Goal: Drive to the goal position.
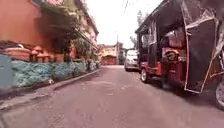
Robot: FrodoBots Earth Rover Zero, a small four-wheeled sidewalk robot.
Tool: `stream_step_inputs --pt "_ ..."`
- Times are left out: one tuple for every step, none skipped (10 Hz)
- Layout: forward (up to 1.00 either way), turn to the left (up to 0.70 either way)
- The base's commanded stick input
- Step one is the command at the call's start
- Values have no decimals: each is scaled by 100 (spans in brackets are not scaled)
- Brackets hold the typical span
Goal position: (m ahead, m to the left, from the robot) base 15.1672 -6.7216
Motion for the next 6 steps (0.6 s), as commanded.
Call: stream_step_inputs --pt "85 -25" --pt "85 1" --pt "85 9" --pt "85 9" --pt "85 9" --pt "85 9"
